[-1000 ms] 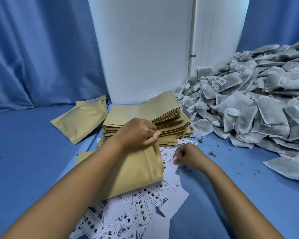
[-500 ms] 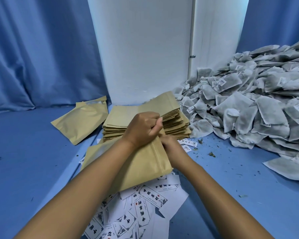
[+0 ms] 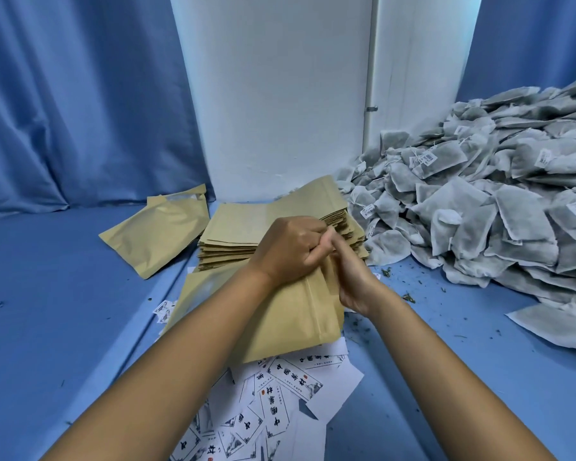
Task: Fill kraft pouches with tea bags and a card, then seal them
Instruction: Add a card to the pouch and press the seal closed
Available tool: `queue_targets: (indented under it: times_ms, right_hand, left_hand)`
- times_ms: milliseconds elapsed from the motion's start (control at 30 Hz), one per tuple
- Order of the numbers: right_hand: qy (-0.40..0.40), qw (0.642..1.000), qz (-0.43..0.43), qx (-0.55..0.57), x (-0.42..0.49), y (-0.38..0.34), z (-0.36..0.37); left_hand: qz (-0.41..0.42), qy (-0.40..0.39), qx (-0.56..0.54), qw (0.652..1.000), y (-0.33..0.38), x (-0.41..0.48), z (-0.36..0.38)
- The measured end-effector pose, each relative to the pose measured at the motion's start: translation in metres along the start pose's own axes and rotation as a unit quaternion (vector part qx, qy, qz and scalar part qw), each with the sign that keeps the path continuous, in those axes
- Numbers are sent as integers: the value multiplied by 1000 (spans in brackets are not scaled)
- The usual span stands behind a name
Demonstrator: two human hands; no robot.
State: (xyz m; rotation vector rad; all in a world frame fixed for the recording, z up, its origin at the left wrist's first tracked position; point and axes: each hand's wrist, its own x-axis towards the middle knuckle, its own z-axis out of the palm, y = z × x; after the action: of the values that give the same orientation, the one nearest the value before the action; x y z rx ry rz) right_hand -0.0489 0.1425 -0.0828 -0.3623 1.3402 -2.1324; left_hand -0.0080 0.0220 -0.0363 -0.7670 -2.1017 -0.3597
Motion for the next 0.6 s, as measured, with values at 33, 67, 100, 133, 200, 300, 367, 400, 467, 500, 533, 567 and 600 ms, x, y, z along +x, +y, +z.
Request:
queue_targets:
  times_ms: [33,67,100,133,200,300,367,400,467,500,533,567,600]
  right_hand:
    - [-38,999,14,21,0,-6,1]
    - [-42,999,20,17,0,-13,2]
    - [-28,999,19,-9,0,-20,5]
    - [-13,999,18,-37,-1,-28,8]
    - [-1,999,15,-51,-3,-40,13]
    - [-28,998,2,58,-5,-60,23]
    - [-7,984,-8,178,4,-71,21]
    - [24,972,-13,235,9,-75,17]
    - [76,939,-16,334,19,-75,4]
    - [97,923,-14,373,21,-69,-3]
    - [115,909,-11,401,22,-63,-10]
    - [129,897,-5,423,24,-54,-17]
    - [140,889,-1,436,23,-44,-23]
  left_hand:
    - [13,-3,0,1000,4,2,3]
    - [24,-7,0,1000,8,3,5]
    - [39,-12,1,999,12,4,7]
    - [56,-16,1,998,15,4,8]
    - [88,-19,2,996,17,5,8]
    - [67,2,12,998,16,16,-3]
    - [-19,22,18,999,12,22,-8]
    - [-90,45,40,994,9,23,-9]
    - [-297,111,82,945,4,17,-9]
    - [-420,131,76,895,1,10,-9]
    - [-539,127,31,832,0,2,-8]
    - [-633,113,-55,764,0,-9,-6]
    - [-689,104,-179,694,0,-20,-3]
